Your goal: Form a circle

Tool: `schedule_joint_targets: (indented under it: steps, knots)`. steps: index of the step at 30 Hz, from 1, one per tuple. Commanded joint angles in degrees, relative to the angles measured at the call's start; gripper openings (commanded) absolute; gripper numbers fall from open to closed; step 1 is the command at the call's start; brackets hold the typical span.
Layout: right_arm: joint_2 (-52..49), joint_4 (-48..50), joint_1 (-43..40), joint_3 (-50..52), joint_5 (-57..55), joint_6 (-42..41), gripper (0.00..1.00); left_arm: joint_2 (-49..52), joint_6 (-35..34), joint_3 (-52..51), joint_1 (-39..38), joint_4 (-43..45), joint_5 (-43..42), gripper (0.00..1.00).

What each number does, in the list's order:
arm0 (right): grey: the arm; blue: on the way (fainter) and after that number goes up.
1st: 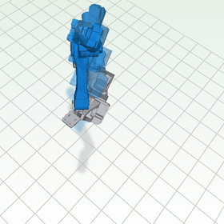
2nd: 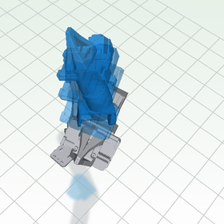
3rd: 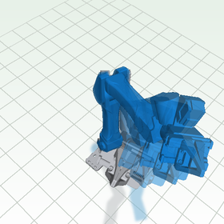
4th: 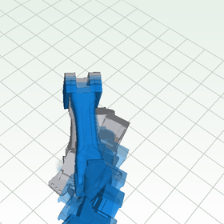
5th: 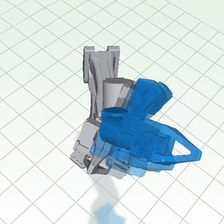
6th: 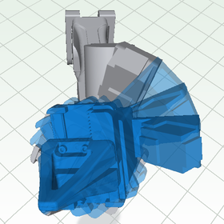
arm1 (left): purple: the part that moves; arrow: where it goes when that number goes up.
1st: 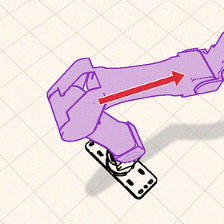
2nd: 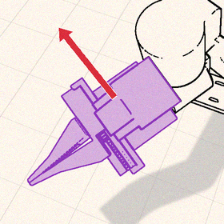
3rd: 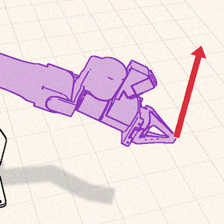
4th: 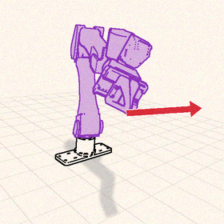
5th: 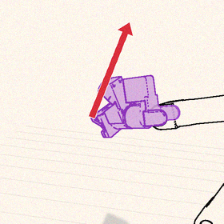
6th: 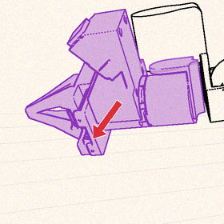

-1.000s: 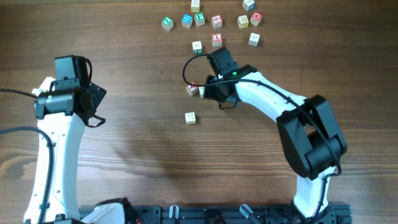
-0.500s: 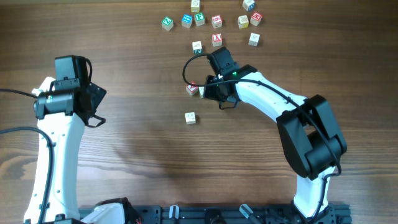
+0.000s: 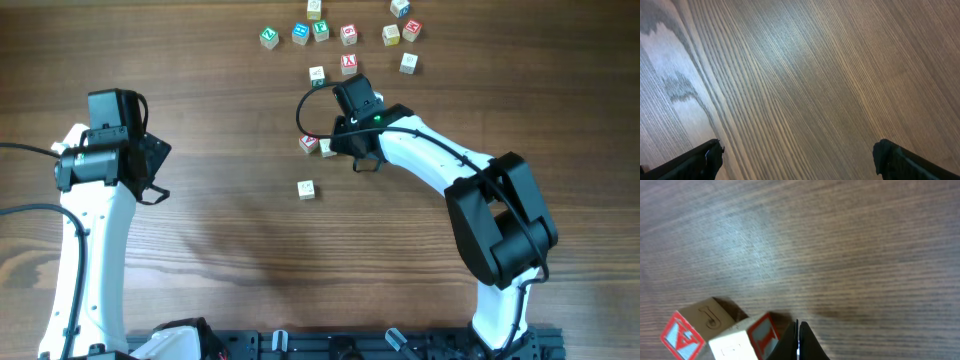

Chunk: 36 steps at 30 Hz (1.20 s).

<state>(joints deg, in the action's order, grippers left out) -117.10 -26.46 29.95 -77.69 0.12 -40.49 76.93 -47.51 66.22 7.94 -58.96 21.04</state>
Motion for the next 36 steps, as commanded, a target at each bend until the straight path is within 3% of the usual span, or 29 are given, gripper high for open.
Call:
schedule_joint_targets:
  steps: [1,36]
  knots:
    - [-1.1,1.6,0.2,0.3,-1.4,-0.2,0.04,0.1,-0.8,0.1,0.4,0.0,-0.5,1.00]
    - [-1.1,2.5,0.2,0.3,5.9,0.0,0.05,0.1,-0.8,0.1,0.4,0.0,-0.5,1.00]
